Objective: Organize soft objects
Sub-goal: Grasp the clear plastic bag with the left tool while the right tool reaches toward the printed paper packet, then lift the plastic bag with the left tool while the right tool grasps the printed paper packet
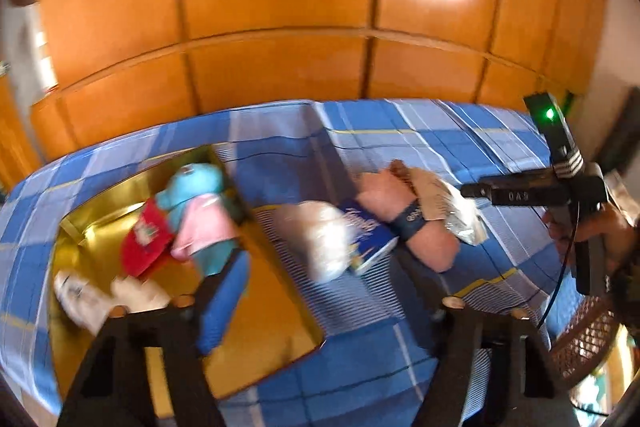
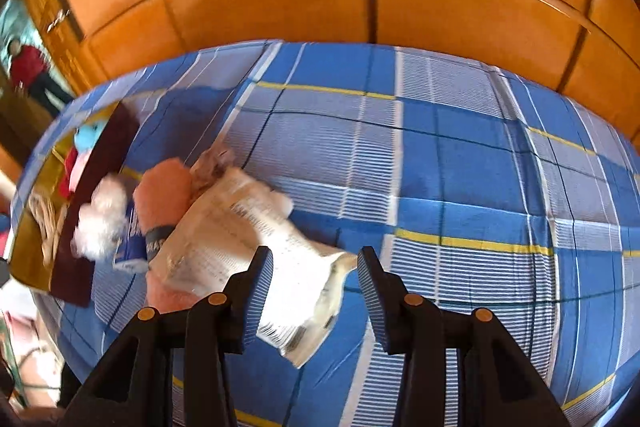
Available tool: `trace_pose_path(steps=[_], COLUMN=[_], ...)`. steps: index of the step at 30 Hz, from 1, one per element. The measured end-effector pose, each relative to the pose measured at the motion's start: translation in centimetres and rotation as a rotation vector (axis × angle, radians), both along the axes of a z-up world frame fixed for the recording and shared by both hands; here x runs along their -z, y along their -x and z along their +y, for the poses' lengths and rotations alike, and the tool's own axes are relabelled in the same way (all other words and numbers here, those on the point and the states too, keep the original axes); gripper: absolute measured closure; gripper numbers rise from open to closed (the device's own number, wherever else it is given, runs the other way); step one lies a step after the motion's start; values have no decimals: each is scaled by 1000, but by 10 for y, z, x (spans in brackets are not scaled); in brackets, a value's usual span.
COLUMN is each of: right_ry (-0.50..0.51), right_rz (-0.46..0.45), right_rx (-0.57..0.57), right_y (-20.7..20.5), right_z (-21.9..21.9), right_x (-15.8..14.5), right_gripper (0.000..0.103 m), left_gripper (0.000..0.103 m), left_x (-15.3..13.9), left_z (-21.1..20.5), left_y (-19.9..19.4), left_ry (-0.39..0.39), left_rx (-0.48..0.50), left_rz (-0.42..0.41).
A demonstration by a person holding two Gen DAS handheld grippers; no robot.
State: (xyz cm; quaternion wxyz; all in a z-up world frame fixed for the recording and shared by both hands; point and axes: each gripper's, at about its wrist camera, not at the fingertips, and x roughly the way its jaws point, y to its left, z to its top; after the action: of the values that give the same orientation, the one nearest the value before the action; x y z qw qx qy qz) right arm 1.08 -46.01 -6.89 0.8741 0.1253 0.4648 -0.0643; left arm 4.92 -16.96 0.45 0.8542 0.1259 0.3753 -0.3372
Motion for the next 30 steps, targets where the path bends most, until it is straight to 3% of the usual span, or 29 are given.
trace_pose_path(steps=[8,12,15,18,20,27,30], right_ry=[-34,-50,-67,-77,-75,-97,-95], right_rz=[-27,-37,-48,-56,-60,-66,-57], right_rx=[8,13,31,49,62,103,89], right_y=[-1,-1,0,2,3,6,5], right_z=[-7,-11,-15,-19,-22,-31,-29], right_x=[-4,-5,-7,-8,-9,-10,-9], right_gripper=[59,59,59,59,59,59,59], left_gripper=[47,47,67,72,73,73,72], left_x=[37,45,56,62,58,23,33], left_z=[-44,-56,-69,-74,-71,-48,-43], left_y=[-47,-58,-63,-62,-59,-9,20], left_ry=[-98,-143,-219,-260,-232,-1,4], left_rx=[19,11,25,35,40,155,202], left_rz=[189,194,187,144,129,115,153])
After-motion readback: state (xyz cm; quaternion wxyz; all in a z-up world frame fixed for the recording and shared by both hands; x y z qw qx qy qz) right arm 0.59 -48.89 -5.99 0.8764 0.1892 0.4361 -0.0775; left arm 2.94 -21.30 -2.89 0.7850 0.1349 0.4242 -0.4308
